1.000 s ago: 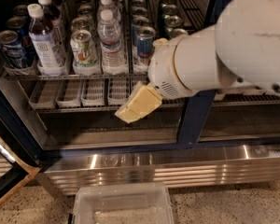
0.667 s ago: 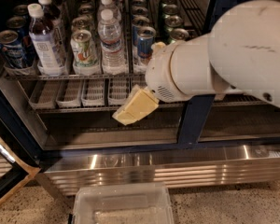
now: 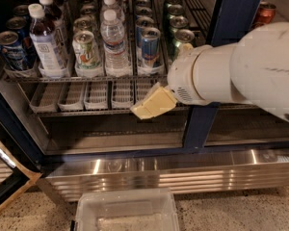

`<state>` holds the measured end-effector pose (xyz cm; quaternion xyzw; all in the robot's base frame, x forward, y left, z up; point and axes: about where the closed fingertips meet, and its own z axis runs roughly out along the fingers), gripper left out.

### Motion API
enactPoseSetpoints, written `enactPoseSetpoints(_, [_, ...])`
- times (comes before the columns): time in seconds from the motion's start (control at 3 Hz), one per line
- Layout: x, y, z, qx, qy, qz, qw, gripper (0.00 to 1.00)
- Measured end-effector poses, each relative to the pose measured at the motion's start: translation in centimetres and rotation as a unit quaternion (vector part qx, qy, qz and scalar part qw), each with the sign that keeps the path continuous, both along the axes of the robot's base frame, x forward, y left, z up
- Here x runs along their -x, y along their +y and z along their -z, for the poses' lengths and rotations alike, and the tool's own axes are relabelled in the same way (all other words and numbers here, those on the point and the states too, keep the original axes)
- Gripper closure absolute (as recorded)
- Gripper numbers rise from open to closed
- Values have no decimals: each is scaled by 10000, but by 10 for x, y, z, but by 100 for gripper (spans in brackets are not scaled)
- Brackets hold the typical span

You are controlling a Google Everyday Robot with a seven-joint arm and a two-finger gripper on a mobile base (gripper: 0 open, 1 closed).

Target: Pick green can from top shelf of fridge

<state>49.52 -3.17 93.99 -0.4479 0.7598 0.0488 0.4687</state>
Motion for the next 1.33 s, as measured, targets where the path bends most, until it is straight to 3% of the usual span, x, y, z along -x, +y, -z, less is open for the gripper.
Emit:
enactPoseSetpoints(0.33, [-29,-39,-6,-226,-189,599,9978,0])
enactPoseSetpoints(0.67, [-79,-58,4,-531,-29,692,9962,0])
enactPoseSetpoints(1.0, [-80,-58,4,-543,-26,690,9961,0])
enactPoseSetpoints(1.33, [-115,-65,19,-497,-72,624,9968,0])
